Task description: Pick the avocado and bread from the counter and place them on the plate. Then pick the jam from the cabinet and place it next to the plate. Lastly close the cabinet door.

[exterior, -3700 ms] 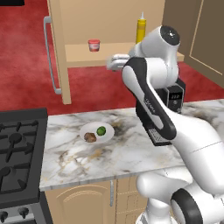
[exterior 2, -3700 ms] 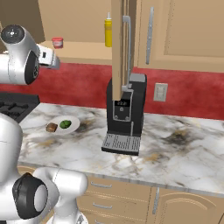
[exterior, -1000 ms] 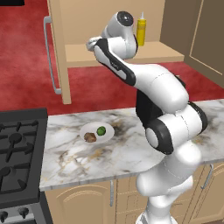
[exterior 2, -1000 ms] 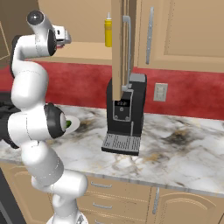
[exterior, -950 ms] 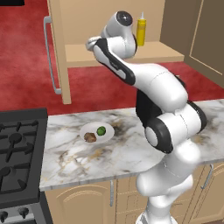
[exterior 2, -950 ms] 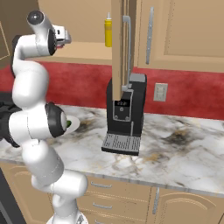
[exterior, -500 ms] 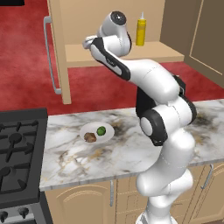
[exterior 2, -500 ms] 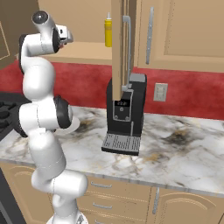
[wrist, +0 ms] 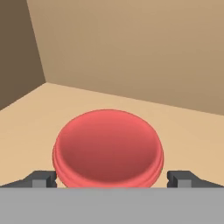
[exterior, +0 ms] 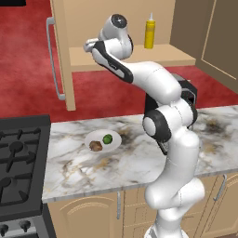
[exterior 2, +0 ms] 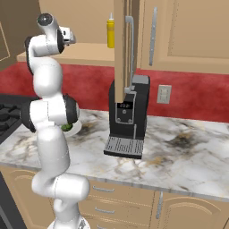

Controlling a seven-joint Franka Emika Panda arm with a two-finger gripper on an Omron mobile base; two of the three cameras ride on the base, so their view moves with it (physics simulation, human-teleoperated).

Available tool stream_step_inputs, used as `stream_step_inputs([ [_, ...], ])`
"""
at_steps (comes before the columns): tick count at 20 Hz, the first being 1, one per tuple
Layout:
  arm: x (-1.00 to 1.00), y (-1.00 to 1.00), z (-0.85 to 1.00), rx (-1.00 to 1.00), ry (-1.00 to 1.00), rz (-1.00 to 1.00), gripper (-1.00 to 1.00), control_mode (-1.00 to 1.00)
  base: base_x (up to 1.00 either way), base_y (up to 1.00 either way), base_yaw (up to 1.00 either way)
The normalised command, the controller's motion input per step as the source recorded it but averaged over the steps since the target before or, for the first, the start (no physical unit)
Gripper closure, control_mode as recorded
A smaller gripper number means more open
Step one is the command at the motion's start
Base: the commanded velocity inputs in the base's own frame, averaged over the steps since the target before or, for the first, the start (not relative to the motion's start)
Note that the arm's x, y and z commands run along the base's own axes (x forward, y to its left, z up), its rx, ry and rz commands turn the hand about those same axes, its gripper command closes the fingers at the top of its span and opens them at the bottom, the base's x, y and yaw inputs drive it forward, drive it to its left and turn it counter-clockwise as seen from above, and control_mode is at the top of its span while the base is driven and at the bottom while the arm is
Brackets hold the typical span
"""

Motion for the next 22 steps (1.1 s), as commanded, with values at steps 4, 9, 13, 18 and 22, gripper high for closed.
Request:
stream_step_inputs([
  [4,0.24,0.11,0.0,0.0,0.0,0.0,1.0,-1.0,0.0,0.0,0.0],
  [9,-0.25,-0.02,-0.05,0.01,-0.01,0.0,1.0,-1.0,0.0,0.0,0.0],
  [13,-0.94,-0.16,-0.38,0.05,-0.03,0.0,1.0,-1.0,0.0,0.0,0.0],
  [18,-1.0,-0.6,-0.41,0.15,-0.18,0.0,1.0,-1.0,0.0,0.0,0.0],
  [22,-1.0,-0.87,-0.22,0.23,-0.3,0.0,1.0,-1.0,0.0,0.0,0.0],
])
